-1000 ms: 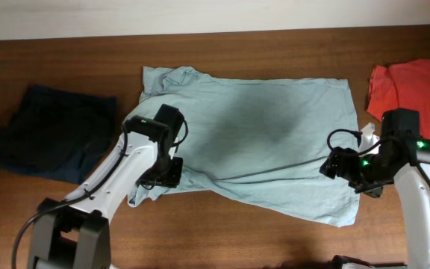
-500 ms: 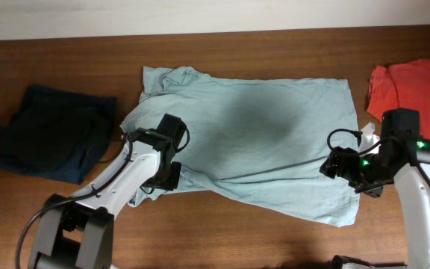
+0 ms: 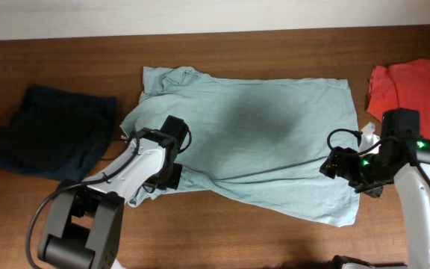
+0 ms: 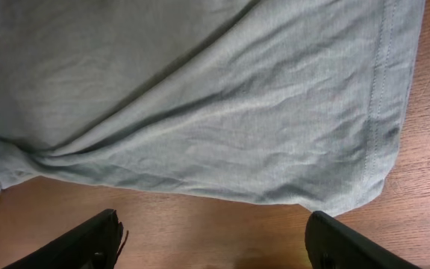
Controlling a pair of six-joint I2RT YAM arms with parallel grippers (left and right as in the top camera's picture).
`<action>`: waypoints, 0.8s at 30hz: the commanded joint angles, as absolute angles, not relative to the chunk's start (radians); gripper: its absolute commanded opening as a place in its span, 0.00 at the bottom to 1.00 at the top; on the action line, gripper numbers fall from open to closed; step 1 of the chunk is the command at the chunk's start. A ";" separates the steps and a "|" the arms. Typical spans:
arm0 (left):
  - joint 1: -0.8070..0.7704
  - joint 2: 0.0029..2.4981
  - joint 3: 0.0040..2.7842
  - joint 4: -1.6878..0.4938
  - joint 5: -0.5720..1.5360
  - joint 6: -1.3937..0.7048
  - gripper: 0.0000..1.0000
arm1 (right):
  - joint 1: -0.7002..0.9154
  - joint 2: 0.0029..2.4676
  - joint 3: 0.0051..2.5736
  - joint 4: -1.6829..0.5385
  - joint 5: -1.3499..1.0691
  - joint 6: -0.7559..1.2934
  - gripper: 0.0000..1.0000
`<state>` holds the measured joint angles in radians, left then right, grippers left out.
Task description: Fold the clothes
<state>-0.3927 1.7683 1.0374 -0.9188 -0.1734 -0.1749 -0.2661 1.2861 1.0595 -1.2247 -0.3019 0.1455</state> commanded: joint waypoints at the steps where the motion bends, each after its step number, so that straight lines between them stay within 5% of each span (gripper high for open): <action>1: -0.397 1.784 1.076 -0.964 -0.184 -0.162 0.00 | -0.269 1.286 1.056 -1.222 -0.311 0.135 0.84; 8: -0.392 1.778 1.333 -1.221 -0.331 -0.163 0.01 | -0.269 1.286 1.056 -1.222 -0.310 0.135 0.83; 24: -0.265 1.781 1.377 -1.085 -0.364 -0.162 0.02 | -0.270 1.291 1.018 -1.215 -0.246 0.171 0.84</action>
